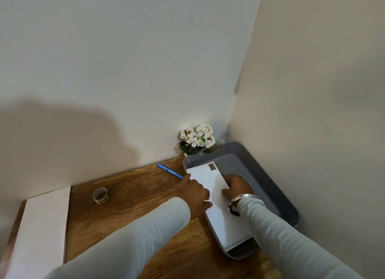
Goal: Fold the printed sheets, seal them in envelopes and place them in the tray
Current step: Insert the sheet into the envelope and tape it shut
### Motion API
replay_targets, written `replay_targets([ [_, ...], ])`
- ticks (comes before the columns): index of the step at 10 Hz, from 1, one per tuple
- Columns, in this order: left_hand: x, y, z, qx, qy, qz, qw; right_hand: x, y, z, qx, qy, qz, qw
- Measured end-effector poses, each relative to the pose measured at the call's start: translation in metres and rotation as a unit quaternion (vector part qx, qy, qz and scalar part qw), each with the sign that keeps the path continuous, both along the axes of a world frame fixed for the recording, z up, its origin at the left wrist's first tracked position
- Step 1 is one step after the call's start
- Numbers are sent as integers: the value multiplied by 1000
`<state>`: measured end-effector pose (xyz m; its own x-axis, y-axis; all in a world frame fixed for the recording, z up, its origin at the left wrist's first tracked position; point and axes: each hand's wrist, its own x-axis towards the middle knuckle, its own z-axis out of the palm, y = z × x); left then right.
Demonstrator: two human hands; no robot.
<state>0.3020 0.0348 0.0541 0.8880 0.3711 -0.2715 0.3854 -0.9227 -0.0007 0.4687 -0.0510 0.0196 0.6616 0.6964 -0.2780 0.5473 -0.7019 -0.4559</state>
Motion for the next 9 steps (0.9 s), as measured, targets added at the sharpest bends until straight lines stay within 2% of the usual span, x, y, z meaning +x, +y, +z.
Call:
replay_targets([
  [2, 3, -13, -8, 37, 61, -21, 997, -5, -5, -6, -83, -53, 50, 994],
  [4, 2, -19, -10, 48, 70, -28, 996, -9, -7, -7, -98, -56, 54, 992],
  [5, 0, -19, -14, 45, 63, -30, 996, -10, -7, -5, -123, -69, 82, 987],
  [6, -9, -12, -13, -11, -24, -11, 1000, -15, -6, 1, -122, -81, 102, 984],
  [7, -19, -4, -4, -41, -118, 42, 991, -23, -2, 11, -61, -103, 109, 987],
  [8, -50, 12, 4, -35, -217, 118, 968, -49, 10, 35, 71, -164, 164, 970],
  [9, -80, 27, 0, -26, -219, 174, 960, -74, 24, 45, 126, -174, 222, 951],
])
